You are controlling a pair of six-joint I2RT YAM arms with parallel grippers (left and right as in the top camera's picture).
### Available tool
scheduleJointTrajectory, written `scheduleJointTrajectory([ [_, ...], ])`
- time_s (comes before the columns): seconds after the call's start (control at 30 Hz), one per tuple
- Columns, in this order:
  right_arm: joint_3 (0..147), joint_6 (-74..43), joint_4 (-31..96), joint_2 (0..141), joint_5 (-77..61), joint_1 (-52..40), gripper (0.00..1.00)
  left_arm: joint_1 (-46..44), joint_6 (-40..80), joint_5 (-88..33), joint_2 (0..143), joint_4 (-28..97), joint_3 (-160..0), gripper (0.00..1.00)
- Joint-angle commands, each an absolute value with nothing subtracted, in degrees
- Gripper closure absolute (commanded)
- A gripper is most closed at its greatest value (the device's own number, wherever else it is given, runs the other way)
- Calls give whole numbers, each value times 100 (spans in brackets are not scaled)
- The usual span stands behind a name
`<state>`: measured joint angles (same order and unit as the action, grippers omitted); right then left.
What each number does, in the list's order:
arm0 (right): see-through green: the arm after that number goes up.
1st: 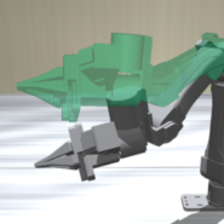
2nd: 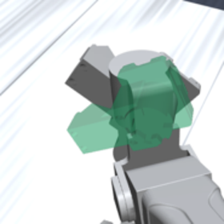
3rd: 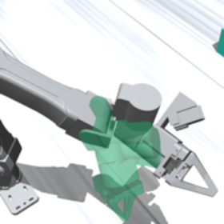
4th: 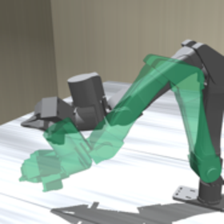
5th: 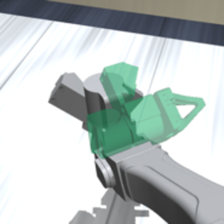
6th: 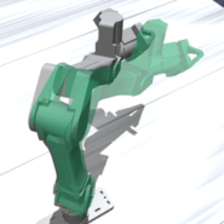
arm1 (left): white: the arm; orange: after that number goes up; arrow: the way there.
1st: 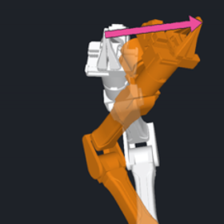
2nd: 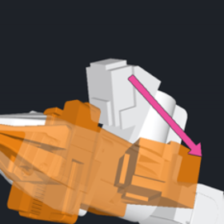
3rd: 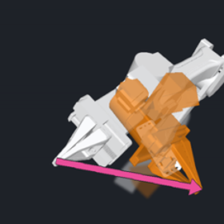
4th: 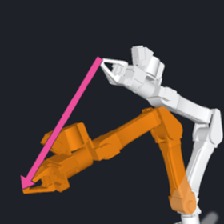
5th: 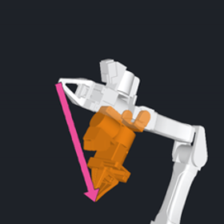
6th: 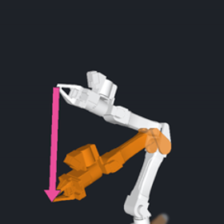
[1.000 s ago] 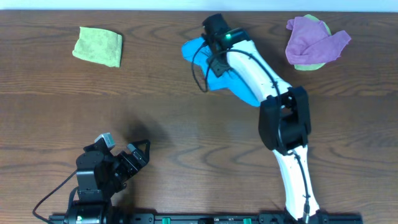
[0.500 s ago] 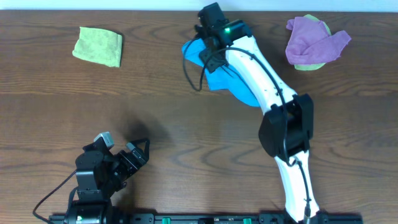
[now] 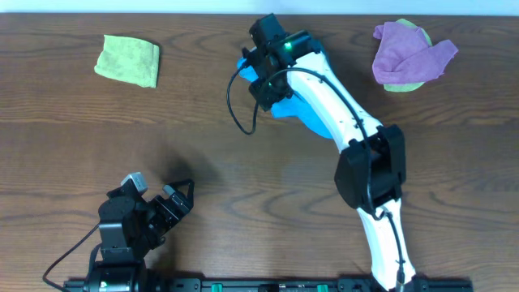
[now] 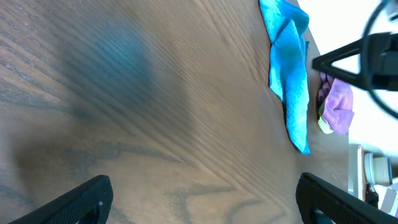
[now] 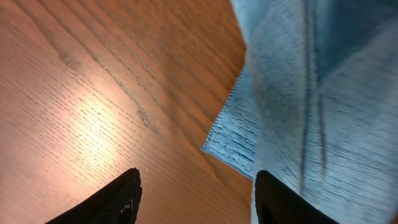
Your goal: Fold the cloth
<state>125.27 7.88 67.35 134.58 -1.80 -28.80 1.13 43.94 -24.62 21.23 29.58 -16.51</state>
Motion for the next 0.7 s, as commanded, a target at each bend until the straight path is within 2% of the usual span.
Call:
scheduleJointTrajectory([
  [0.0,12344,731,6692,13609,-318,-2825,39,148,4442,-2383,2126,2952,-1627,4],
  [0.67,11286,423,5946,13609,-351,-2550,39,148,4442,-2379,2126,2952,-1627,5],
])
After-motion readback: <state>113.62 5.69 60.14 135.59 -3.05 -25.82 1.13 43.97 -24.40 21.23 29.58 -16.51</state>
